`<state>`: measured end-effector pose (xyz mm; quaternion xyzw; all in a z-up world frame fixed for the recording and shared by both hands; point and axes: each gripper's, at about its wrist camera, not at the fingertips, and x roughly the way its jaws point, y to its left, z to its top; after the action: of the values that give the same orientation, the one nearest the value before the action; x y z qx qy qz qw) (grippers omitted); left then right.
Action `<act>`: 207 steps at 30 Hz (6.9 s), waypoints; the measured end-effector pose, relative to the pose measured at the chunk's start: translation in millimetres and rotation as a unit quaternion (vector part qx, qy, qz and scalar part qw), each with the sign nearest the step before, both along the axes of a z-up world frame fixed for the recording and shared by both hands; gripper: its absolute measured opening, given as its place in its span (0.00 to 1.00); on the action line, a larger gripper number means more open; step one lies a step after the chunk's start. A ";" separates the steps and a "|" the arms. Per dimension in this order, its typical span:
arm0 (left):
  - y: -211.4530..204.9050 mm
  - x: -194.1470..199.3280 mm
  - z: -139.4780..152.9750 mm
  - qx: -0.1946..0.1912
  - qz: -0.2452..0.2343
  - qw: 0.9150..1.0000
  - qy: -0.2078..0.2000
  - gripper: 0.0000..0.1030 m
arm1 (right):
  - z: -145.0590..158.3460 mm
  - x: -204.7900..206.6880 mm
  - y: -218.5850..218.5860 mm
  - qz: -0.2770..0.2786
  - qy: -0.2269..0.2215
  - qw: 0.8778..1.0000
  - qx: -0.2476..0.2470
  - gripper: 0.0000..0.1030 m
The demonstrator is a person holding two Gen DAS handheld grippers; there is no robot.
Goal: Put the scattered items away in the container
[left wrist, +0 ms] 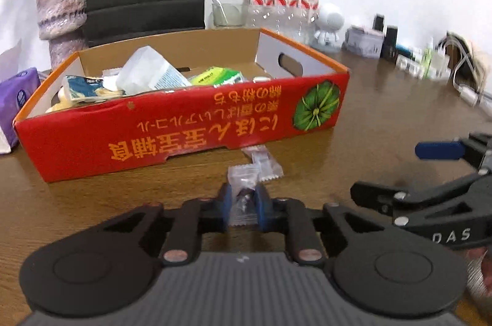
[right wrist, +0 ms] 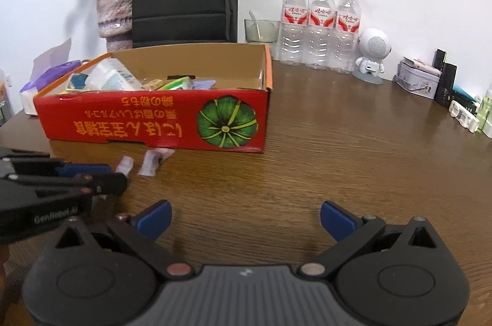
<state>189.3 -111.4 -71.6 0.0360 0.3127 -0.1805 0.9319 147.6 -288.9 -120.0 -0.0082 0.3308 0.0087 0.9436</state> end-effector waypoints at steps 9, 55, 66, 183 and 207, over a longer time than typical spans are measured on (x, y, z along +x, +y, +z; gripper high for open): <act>58.4 18.3 -0.1 -0.026 0.052 0.998 -0.002 0.12 | 8.6 24.7 32.7 0.037 0.000 0.999 0.020 1.00; 82.6 75.3 96.3 -0.093 0.112 0.982 -0.120 0.12 | 94.3 95.6 81.0 0.053 -0.132 0.988 0.061 0.16; 80.9 126.4 55.0 -0.048 0.129 0.988 -0.073 0.20 | 53.7 156.8 71.5 0.037 -0.082 0.995 0.046 0.17; 107.9 -99.6 12.5 0.010 0.176 0.975 -0.136 1.00 | 5.2 -68.5 86.6 -0.001 -0.126 0.992 0.025 1.00; 107.8 -98.9 12.2 0.008 0.169 0.976 -0.136 1.00 | 5.4 -68.7 87.7 -0.001 -0.127 0.992 0.026 1.00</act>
<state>90.4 -3.6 -59.3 0.0146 0.1860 -0.0109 0.9824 78.9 -201.2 -114.6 0.0155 0.2078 0.0148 0.9779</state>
